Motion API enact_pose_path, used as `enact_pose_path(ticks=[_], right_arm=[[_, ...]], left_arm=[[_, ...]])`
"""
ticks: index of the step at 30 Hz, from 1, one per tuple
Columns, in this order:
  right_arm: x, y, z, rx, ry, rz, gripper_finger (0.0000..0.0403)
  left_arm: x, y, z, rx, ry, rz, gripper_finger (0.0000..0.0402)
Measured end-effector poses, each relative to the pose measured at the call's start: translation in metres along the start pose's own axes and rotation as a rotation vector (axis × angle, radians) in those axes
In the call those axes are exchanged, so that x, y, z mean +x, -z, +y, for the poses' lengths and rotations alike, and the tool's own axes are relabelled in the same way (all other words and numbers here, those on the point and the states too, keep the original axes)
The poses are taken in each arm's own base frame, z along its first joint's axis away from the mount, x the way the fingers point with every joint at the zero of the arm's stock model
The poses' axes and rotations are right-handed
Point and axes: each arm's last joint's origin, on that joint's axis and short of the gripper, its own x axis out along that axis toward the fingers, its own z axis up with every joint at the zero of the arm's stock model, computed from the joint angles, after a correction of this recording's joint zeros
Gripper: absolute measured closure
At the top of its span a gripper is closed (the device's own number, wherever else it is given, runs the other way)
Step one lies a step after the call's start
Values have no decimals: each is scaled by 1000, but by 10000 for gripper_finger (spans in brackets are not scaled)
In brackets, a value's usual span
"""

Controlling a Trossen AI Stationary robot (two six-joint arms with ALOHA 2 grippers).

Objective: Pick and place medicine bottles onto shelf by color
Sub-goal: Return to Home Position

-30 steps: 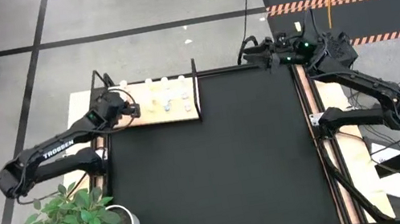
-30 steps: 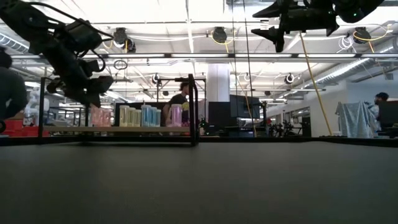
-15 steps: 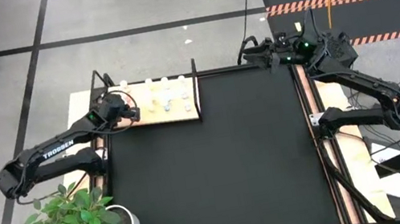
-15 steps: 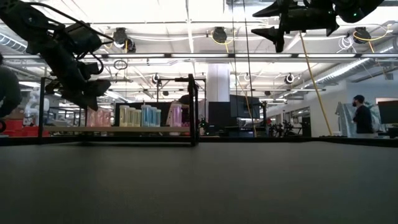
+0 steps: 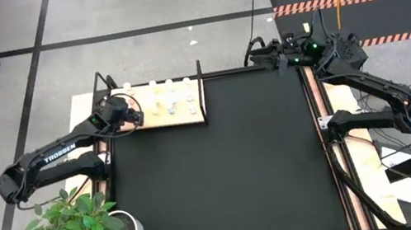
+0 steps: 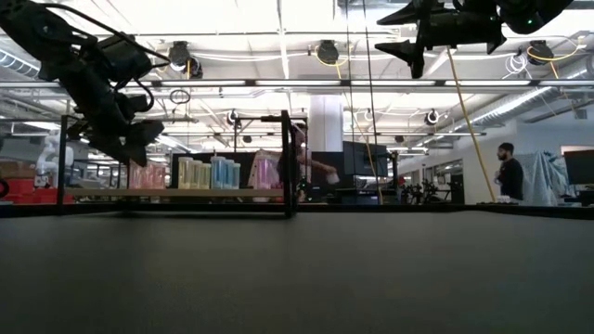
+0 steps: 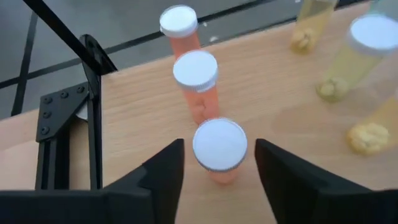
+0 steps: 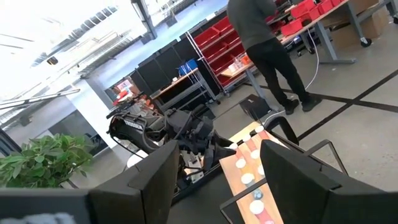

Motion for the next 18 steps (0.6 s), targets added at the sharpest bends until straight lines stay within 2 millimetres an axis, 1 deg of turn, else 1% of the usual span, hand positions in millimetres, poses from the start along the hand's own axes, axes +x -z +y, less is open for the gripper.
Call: enact_pose_path(ticks=[3,8,11,14,18], right_arm=[[0,0,0,9,0,0,179],[0,0,0,17,1,-1,179],[0,0,0,19,2,-2,179],[1,0,1,19,-7,-6,179],[7,2,15,-24,-80,-14,179]], left_arm=[[-4,-5,0,21,11,20,175],[-21,-26,-1,84,80,66,128],[-35,-43,0,125,123,82,108],[-51,-60,0,124,190,83,93],[-81,-93,-1,98,395,22,83]])
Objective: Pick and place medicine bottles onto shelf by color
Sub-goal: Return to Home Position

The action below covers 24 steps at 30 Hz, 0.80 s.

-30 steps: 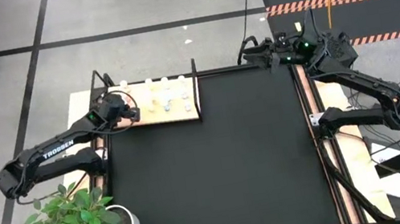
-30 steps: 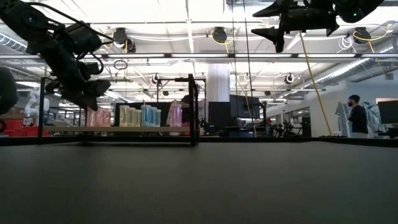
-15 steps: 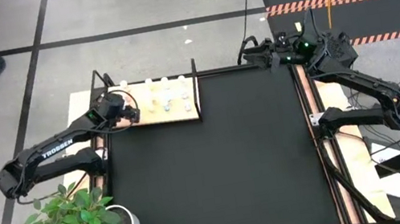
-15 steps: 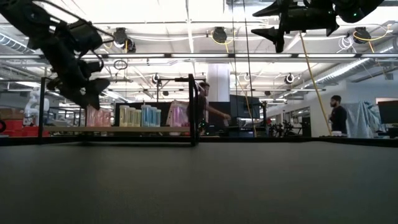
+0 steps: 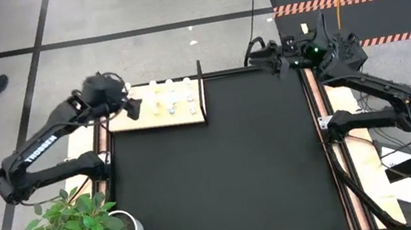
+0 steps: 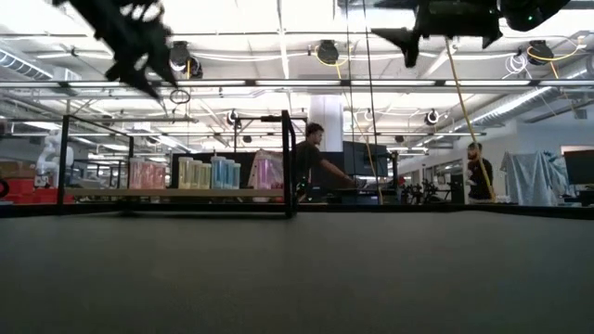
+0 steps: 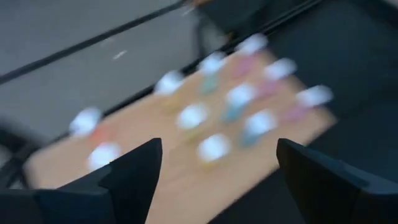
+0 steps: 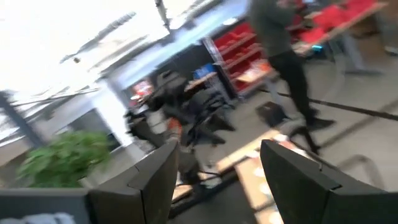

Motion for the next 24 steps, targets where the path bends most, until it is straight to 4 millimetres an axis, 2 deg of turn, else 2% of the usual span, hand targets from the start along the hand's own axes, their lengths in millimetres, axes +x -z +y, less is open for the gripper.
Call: enact_pose_path(ticks=[3,6,8,11,14,17,21,22,24], right_arm=[[10,5,15,-28,-61,0,185],[21,12,31,-84,-57,-2,202],[28,18,42,-132,-42,8,221],[37,31,57,-213,-59,48,266],[42,46,73,-290,-150,121,327],[36,55,85,-322,-197,197,387],[12,57,95,-324,-69,252,394],[4,56,97,-338,-37,262,397],[-13,54,102,-376,11,267,401]], left_arm=[[-26,-25,-10,73,134,-97,83],[-47,-46,-22,171,197,-212,82],[-54,-59,-31,199,240,-285,83],[-52,-75,-50,227,322,-375,99],[-39,-85,-74,261,461,-430,153],[-29,-90,-100,313,634,-479,236],[-33,-92,-117,352,730,-551,362],[-34,-91,-119,370,735,-560,381],[-37,-87,-119,410,735,-566,388]])
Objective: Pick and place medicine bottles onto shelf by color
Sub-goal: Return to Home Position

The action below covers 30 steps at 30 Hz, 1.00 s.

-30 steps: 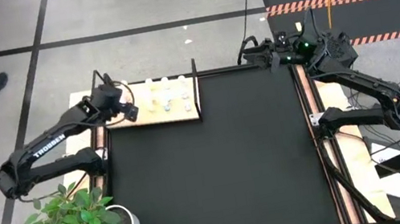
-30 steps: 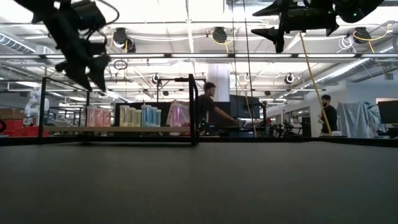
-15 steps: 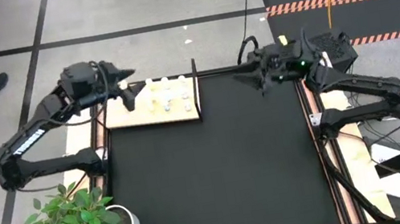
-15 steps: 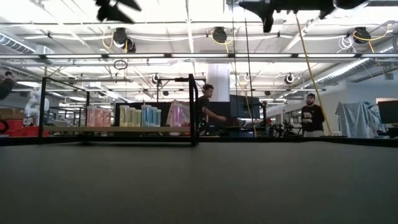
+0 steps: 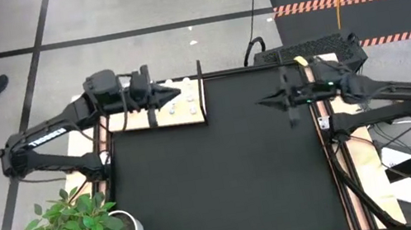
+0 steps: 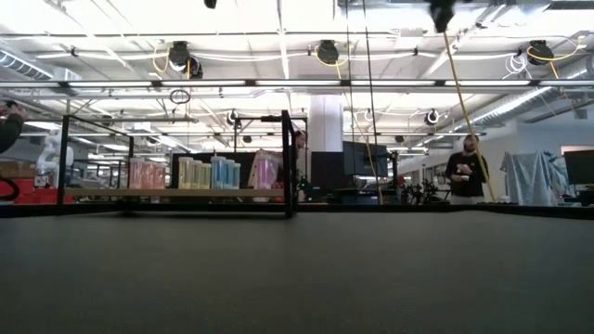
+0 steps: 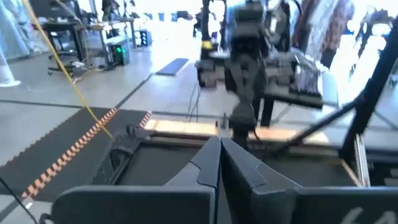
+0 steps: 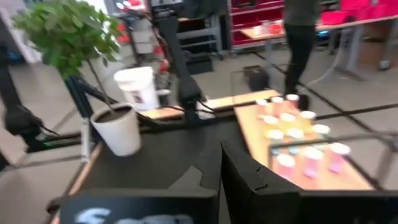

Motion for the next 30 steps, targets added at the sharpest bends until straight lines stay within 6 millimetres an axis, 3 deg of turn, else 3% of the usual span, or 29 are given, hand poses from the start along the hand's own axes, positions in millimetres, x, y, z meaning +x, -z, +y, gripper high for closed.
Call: enact_pose_path(ticks=[3,6,11,15,19,23,30], right_arm=[[-18,0,5,-48,46,-7,402],[-23,2,9,-110,48,-25,402],[-14,24,6,-103,45,24,402],[-1,45,4,-65,11,-94,402],[5,77,3,-36,-41,-205,403],[3,107,4,-71,-101,-167,403],[-14,124,3,-162,-114,-185,403]], left_arm=[[-12,10,-7,25,15,23,385],[-24,35,-14,26,35,11,397],[-35,92,-24,0,71,29,392],[-37,123,-36,-49,125,78,393],[-41,140,-47,-47,158,77,398],[-45,156,-54,-9,125,87,396],[-65,174,-54,-11,129,64,396]])
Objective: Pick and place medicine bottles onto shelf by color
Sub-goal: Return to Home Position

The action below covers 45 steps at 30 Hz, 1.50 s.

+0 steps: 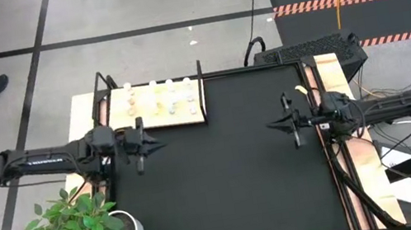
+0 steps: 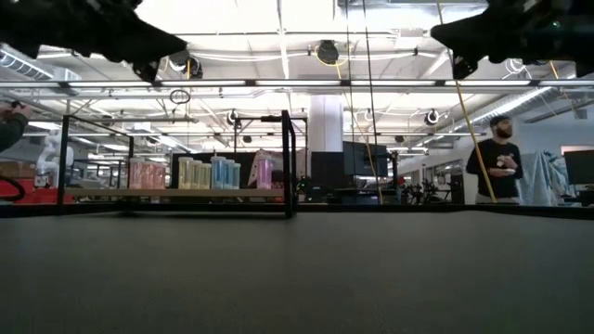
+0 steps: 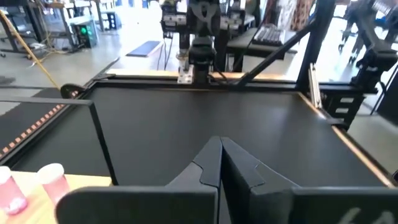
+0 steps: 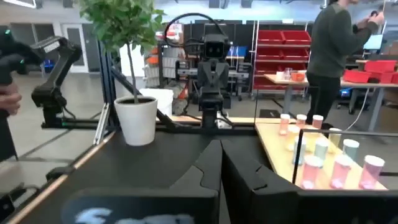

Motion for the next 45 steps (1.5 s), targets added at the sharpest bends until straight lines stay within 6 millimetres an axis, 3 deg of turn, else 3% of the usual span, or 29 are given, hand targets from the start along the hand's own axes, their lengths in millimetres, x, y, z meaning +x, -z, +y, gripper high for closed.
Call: enact_pose_path(ticks=[7,15,19,29,34,45], right_arm=[[-22,10,2,-38,11,-19,403],[-32,36,3,62,9,-53,403],[-34,32,3,61,6,-125,403],[-34,36,3,55,8,-93,403],[-35,30,3,58,5,-162,403],[-45,31,4,160,26,-166,403]], left_arm=[[-21,23,-2,-50,-7,-62,399],[-21,59,-5,-81,13,-125,400],[-21,75,-4,-78,2,-148,400],[-21,78,-4,3,-5,-110,399],[-24,75,-1,13,-22,-140,400],[-38,75,0,23,108,-165,399]])
